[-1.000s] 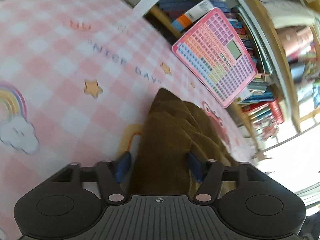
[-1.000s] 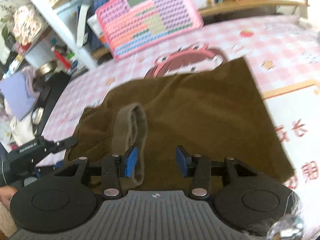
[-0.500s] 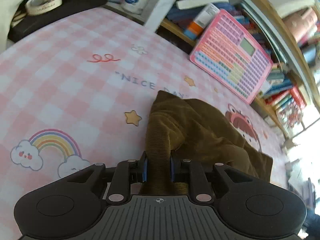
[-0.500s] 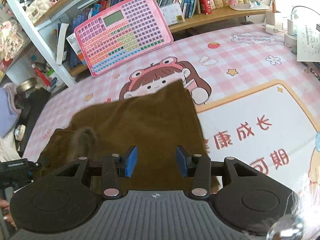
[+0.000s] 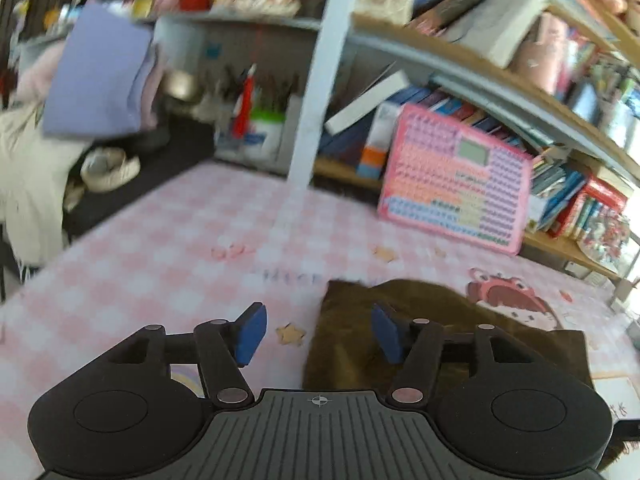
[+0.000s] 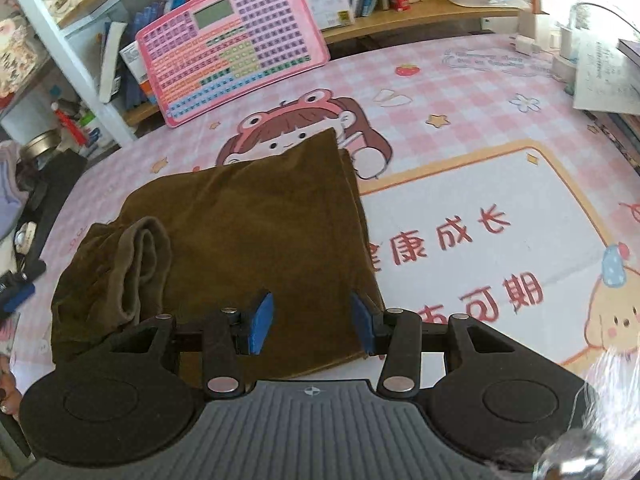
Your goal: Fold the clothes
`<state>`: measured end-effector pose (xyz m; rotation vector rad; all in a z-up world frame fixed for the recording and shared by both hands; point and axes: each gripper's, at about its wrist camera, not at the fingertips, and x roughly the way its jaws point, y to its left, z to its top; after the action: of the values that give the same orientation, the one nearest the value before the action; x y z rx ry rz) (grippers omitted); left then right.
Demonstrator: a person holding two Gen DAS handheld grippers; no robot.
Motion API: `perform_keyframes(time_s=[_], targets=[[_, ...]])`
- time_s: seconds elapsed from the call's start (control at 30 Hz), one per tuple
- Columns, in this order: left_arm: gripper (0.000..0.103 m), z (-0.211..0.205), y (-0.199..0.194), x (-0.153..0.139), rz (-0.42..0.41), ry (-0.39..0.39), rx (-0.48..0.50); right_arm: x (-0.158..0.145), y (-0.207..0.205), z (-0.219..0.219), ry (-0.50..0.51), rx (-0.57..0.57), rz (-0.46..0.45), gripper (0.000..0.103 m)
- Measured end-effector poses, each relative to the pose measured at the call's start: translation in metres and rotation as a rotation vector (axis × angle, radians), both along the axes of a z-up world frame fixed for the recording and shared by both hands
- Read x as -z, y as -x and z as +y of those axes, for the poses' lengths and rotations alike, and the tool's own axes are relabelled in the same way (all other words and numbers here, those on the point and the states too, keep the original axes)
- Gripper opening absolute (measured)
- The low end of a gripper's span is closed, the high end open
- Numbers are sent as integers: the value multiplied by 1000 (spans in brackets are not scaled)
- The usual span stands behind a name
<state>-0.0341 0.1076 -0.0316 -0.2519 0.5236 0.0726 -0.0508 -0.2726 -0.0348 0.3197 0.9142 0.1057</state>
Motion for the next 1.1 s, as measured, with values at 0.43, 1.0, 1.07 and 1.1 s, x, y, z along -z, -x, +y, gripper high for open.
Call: perform_keyframes(time_s=[0.43, 1.0, 1.07, 1.1], targets=[[75, -90, 35, -15, 83, -77, -115, 6, -29, -21, -52, -299, -1, 47], [86, -242, 67, -6, 232, -94, -193, 26, -39, -102, -99, -544, 68, 53], [88, -252, 67, -4, 241, -107, -185, 28, -43, -107, -119, -541, 82, 53], [88, -257, 66, -4, 247, -116, -182, 29, -45, -110, -134, -539, 91, 53]])
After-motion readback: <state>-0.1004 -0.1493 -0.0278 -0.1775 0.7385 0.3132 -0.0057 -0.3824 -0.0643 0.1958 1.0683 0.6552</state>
